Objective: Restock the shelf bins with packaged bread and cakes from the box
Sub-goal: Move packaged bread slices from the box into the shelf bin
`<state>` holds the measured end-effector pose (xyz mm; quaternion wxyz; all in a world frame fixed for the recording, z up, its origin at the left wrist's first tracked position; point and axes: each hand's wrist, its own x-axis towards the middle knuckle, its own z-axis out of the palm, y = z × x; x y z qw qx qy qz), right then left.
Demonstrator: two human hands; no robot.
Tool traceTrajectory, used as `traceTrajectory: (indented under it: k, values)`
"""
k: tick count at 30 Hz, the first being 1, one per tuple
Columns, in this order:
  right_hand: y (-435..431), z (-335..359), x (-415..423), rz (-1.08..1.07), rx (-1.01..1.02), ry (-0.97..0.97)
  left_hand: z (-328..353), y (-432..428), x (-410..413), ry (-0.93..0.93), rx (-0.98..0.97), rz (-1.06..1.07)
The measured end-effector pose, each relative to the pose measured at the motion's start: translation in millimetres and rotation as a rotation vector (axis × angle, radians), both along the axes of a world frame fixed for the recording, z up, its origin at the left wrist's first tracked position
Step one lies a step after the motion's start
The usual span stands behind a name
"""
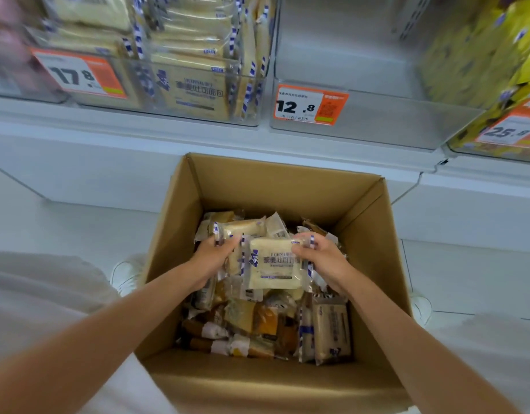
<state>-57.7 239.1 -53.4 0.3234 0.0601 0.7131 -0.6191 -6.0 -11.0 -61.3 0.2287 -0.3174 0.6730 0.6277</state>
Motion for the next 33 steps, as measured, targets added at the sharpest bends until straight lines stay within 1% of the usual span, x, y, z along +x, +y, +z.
traceTrajectory:
  k: [2,3,5,7,8,9,11,14,17,19,21,26,28,29,32,33]
  values:
    - [-14,2,-1,-0.114,-0.050,-0.018,8,6,-2,-0.031,0.031,-0.105]
    - [-21,2,-2,-0.144,-0.023,-0.004,5,7,-5,-0.053,0.061,-0.121]
    - [-33,5,-2,-0.115,0.095,0.077,8,9,-10,-0.066,0.119,-0.114]
    - [-41,20,-1,-0.054,0.156,0.106,17,4,-11,-0.008,0.178,-0.124]
    - [-44,29,-1,-0.052,0.112,0.076,27,2,-12,-0.006,0.203,-0.124]
    - [-45,37,-1,-0.064,0.027,0.013,35,-1,-12,0.013,0.231,-0.115]
    - [-50,59,-3,-0.011,-0.140,-0.102,52,-4,-13,0.123,0.205,-0.125]
    - [-66,89,-8,0.123,-0.168,-0.048,77,-14,-19,0.354,-0.036,-0.132]
    - [-93,123,-19,0.153,-0.170,0.010,107,-40,-26,0.456,-0.185,-0.117]
    - [-109,146,-29,0.132,-0.170,0.037,128,-56,-35,0.512,-0.267,-0.110]
    - [-127,169,-40,0.091,-0.183,0.084,157,-74,-44,0.621,-0.327,-0.078]
    - [-175,229,-81,-0.100,-0.219,0.243,226,-123,-77,0.960,-0.587,0.040]
    - [-189,244,-106,-0.180,-0.218,0.289,239,-145,-99,1.008,-0.764,0.095]
    - [-195,249,-121,-0.204,-0.226,0.322,243,-156,-111,1.010,-0.850,0.085]
    - [-209,259,-167,-0.271,-0.250,0.387,247,-180,-151,1.012,-1.164,-0.062]
    - [-214,262,-181,-0.292,-0.262,0.393,246,-186,-163,1.010,-1.234,-0.093]
